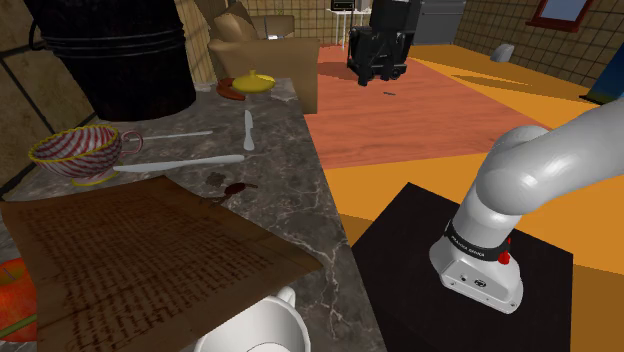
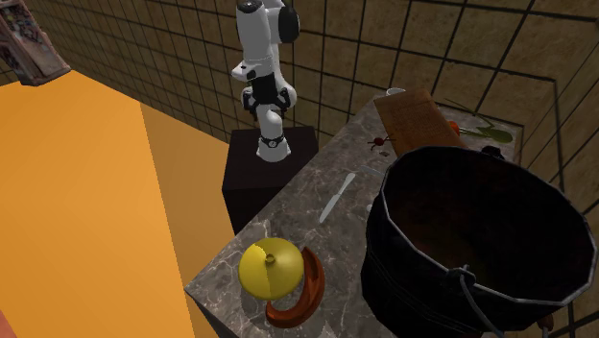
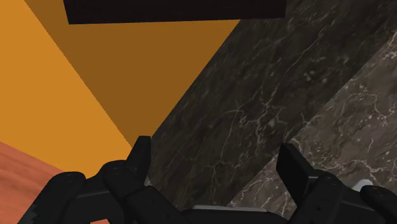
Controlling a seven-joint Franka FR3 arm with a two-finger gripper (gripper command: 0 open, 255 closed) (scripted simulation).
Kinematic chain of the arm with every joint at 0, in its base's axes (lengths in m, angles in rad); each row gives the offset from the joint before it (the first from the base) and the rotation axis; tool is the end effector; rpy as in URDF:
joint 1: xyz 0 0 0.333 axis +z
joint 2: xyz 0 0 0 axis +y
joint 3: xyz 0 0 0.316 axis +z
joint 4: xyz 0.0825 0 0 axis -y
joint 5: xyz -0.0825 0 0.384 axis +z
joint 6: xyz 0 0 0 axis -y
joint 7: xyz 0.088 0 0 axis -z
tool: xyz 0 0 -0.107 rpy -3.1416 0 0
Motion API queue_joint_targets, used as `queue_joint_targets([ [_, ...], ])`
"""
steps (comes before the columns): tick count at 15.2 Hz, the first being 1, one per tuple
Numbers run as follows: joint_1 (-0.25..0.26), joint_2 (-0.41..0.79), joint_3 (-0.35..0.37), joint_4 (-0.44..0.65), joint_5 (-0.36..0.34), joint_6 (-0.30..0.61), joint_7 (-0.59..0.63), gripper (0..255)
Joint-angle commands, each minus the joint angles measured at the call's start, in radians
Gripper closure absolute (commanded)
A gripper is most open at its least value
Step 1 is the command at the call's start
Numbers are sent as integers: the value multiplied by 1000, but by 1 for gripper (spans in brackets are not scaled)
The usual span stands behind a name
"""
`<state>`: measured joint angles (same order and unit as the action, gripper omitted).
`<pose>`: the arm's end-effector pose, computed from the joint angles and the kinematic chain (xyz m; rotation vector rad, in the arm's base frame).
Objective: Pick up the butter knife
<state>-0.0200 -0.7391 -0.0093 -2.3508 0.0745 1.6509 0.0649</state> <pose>0.3273 -0.0030 0.5857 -3.0561 0.1474 -0.0576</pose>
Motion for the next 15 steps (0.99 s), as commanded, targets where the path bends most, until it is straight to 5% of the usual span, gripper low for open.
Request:
queue_joint_targets([
  [1, 0, 0, 0, 0, 0, 0, 0, 0],
  [8, -5, 183, 166, 77, 39, 127, 266, 0],
  [15, -30, 431, 311, 239, -5, 216, 542, 0],
])
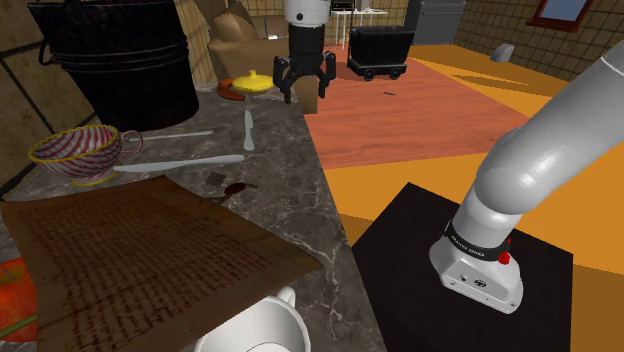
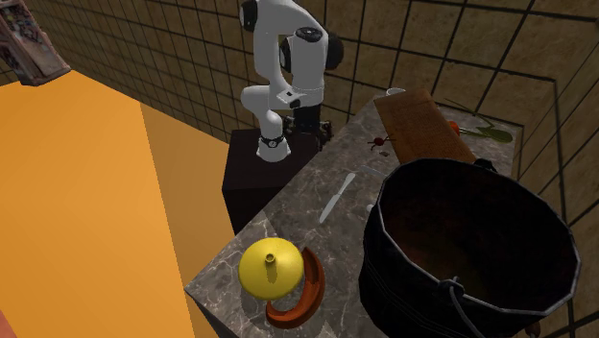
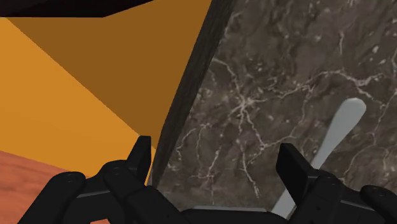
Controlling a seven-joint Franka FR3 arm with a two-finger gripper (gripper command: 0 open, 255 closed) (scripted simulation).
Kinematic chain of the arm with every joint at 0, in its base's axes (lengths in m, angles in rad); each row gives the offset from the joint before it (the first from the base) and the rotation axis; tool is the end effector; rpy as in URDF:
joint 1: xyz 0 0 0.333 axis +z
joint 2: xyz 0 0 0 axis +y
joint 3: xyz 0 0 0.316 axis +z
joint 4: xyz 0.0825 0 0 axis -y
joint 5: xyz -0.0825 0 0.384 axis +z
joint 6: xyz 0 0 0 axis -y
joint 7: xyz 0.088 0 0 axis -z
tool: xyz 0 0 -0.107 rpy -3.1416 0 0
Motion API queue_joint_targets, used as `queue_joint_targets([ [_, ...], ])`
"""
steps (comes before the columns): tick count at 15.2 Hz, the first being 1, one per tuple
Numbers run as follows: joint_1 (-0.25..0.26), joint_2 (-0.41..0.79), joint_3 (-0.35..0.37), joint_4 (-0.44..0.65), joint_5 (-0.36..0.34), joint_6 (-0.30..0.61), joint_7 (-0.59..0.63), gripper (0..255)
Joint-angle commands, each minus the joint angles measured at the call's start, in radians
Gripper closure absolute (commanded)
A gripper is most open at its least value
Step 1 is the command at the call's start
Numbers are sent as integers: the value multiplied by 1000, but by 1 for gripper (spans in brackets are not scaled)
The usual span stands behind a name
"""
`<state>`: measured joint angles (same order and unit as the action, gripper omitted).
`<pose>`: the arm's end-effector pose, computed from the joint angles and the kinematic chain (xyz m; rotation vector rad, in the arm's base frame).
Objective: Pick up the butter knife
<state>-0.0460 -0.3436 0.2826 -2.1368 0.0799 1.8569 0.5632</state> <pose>0.4444 0.1268 0.5458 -3.0854 0.5622 -0.0854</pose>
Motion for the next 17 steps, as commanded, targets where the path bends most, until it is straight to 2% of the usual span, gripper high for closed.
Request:
queue_joint_targets([
  [1, -7, 75, 37, 56, -25, 17, 85, 0],
  [7, -4, 335, 117, 275, -151, 25, 336, 0],
  [12, 45, 566, 131, 510, -274, -23, 518, 0],
  [17, 45, 574, 126, 453, -280, 41, 527, 0],
])
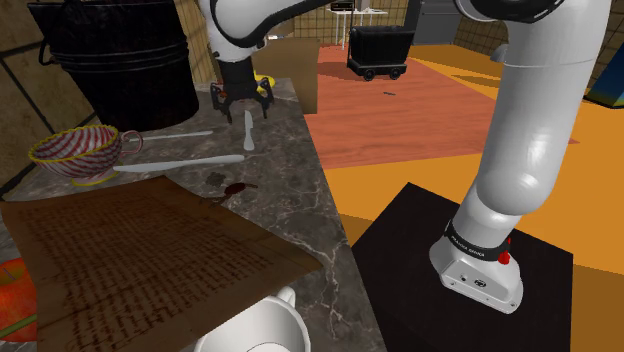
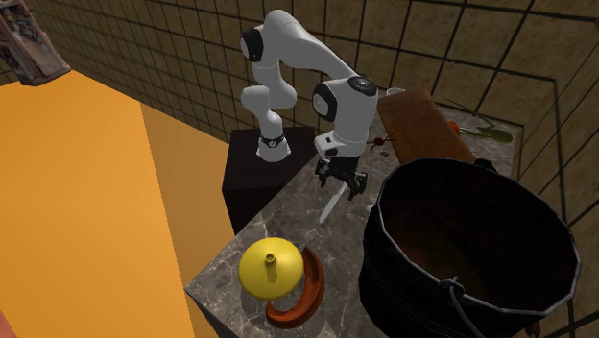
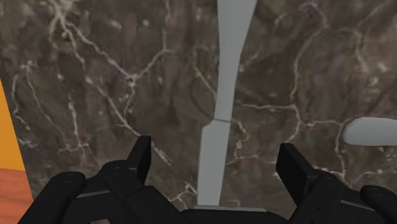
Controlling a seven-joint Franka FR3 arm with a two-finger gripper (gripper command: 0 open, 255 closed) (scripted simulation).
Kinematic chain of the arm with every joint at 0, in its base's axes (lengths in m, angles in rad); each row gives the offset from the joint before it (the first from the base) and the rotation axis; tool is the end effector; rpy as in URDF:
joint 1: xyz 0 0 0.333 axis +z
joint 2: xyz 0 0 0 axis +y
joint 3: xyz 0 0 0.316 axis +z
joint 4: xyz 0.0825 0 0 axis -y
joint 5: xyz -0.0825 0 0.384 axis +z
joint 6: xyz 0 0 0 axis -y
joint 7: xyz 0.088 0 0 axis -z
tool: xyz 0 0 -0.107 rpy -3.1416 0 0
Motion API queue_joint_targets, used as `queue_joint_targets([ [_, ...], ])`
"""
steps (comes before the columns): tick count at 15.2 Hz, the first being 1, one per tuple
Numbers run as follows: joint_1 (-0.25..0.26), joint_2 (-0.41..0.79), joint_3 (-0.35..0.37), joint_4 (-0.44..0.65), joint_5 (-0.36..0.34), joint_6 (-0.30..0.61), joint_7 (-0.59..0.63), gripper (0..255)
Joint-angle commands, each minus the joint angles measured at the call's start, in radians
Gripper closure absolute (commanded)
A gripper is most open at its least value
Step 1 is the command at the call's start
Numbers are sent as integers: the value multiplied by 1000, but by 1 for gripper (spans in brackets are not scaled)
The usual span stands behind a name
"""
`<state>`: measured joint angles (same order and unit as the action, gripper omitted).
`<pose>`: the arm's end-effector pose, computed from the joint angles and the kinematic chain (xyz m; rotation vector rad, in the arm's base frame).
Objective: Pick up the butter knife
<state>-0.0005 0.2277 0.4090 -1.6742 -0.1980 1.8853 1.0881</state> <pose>0.5874 0.2175 0.4778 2.9200 -0.9484 0.1073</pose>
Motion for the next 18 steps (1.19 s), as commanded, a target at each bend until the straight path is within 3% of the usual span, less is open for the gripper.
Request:
queue_joint_targets([
  [1, 0, 5, -1, -20, -4, 25, 5, 0],
  [4, -1, 9, -2, -36, -7, 45, 8, 0],
  [5, -1, 8, -2, -38, -6, 46, 7, 255],
  [14, -1, 9, -2, -36, -7, 44, 8, 255],
  [18, 0, 0, 0, 6, 0, -5, 0, 255],
])
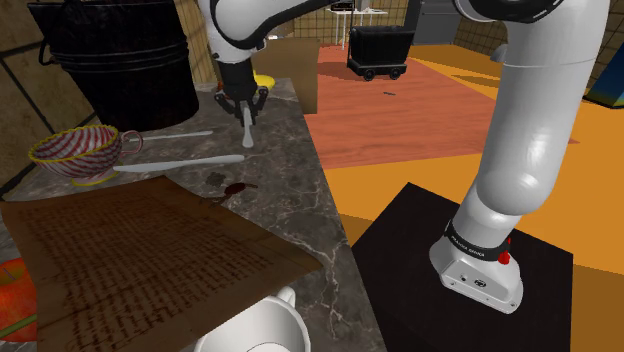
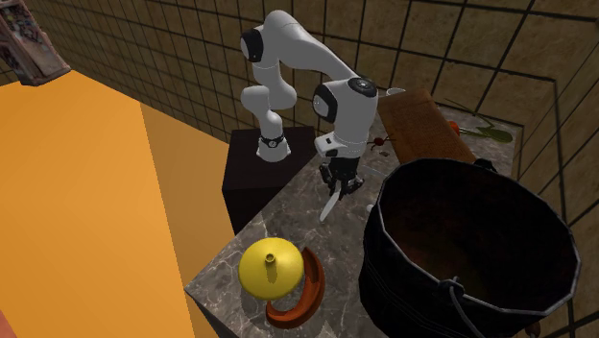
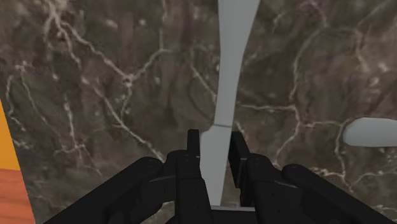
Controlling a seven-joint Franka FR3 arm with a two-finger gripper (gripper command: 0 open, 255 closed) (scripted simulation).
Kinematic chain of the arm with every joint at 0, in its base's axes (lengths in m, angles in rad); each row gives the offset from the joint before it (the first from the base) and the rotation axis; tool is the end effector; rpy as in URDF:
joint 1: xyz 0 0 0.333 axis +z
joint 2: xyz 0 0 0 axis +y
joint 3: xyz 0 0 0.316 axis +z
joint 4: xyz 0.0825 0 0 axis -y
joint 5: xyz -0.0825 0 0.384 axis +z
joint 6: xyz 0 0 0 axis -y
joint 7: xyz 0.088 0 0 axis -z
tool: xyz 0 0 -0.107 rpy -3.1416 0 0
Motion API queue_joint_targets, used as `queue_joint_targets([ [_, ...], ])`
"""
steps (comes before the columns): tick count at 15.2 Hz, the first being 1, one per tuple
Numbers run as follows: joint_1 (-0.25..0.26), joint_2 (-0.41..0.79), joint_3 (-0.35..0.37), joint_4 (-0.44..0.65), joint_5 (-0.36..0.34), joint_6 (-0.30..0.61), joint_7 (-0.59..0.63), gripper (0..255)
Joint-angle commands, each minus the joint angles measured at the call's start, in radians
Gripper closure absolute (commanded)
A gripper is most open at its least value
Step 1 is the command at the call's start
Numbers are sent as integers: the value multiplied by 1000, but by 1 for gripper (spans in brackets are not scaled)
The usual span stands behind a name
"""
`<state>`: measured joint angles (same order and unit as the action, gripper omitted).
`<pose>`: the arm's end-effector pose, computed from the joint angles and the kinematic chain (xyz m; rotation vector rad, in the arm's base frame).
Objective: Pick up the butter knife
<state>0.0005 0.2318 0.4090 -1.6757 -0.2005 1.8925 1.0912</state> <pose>0.5883 0.2183 0.4754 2.9208 -0.9496 0.1103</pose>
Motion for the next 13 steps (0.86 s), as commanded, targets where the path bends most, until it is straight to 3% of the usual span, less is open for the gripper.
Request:
queue_joint_targets([
  [1, -1, -6, 1, 18, 4, -25, -5, 255],
  [13, 6, -10, 5, 150, 11, -159, -21, 255],
])
